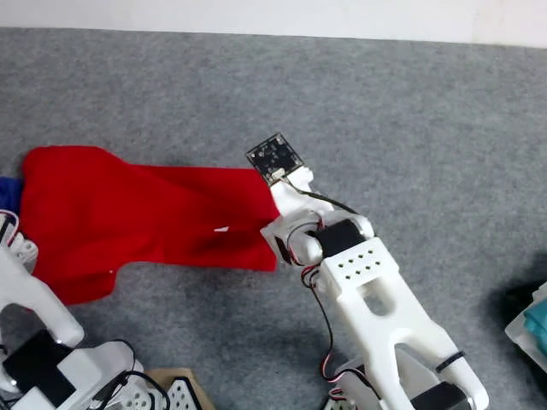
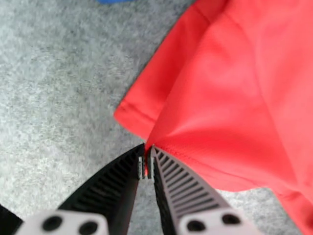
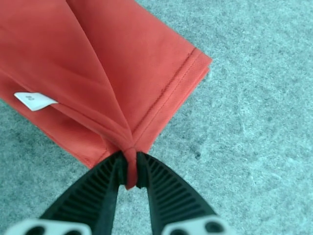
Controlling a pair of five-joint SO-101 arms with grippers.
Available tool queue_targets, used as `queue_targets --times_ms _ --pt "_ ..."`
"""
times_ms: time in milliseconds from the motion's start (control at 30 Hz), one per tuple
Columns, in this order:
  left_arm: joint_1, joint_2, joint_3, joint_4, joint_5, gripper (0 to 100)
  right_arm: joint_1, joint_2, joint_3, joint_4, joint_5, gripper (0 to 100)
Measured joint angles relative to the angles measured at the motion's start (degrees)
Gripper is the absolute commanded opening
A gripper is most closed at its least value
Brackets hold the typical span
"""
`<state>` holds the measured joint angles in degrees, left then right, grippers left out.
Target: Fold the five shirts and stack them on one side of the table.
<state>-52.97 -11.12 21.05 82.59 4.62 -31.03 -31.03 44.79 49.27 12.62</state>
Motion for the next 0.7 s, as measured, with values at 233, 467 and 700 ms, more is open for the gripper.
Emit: queue_targets --times_ms 233,467,700 --pt "-1.4 0.0 6.5 -0.4 -1.6 1 0.0 0.0 1.9 -1.0 0.0 0.7" --pt "-6.6 0.0 10.7 -10.4 -1.8 1 -0.1 0.0 6.2 -5.2 0.0 0.7" --pt "-7.0 0.0 11.2 -15.7 0.2 1 -1.6 -0.2 6.2 -5.5 0.0 0.7"
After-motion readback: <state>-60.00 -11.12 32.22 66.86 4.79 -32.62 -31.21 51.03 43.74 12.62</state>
